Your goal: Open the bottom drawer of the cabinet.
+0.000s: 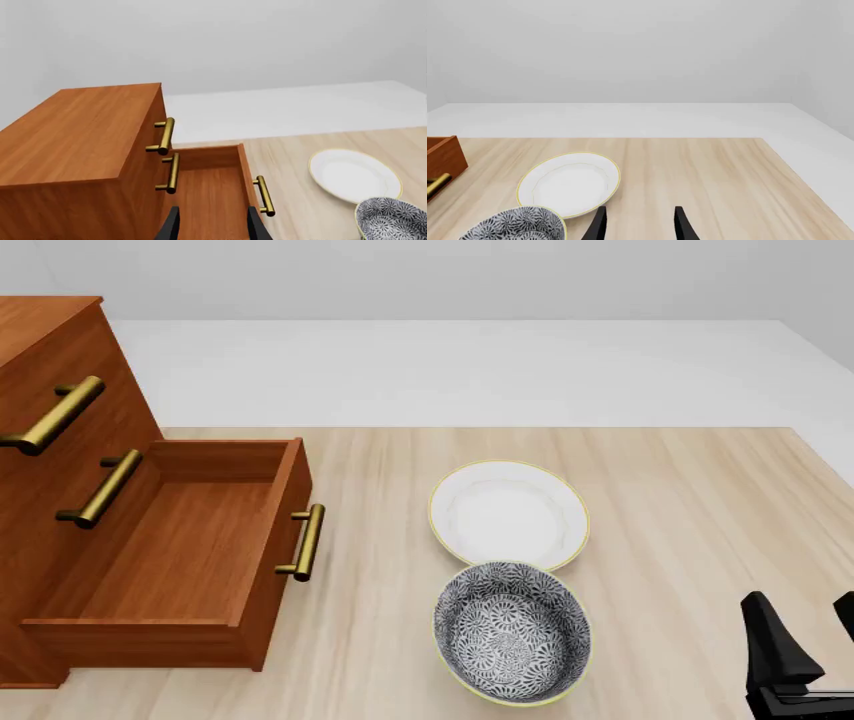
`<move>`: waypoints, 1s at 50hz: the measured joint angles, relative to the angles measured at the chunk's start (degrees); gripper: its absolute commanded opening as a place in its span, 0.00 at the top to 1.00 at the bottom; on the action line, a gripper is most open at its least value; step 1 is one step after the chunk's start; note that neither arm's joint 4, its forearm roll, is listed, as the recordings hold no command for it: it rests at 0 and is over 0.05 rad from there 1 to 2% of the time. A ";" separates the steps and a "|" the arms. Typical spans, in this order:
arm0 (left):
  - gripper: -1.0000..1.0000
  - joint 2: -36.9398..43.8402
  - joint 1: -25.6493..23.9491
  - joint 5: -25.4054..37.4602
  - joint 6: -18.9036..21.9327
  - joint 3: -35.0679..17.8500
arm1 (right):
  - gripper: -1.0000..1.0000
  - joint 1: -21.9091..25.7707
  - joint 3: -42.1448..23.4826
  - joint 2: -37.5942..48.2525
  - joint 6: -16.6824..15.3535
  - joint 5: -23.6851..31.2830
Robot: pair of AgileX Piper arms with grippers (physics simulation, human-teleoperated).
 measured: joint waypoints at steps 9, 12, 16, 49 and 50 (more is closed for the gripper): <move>0.00 0.00 0.18 -0.06 0.10 1.01 | 0.00 0.00 0.00 0.00 0.00 0.00; 0.00 0.00 0.32 -0.10 0.08 1.70 | 0.00 0.00 0.00 0.00 0.00 0.00; 0.00 0.00 0.55 -0.18 0.09 2.57 | 0.00 0.00 0.00 0.00 0.00 0.00; 0.00 0.00 1.46 -0.88 0.54 5.59 | 0.00 0.00 0.00 0.00 0.00 0.00; 0.00 0.00 1.47 -0.86 0.57 5.57 | 0.00 0.00 0.00 0.00 0.00 0.00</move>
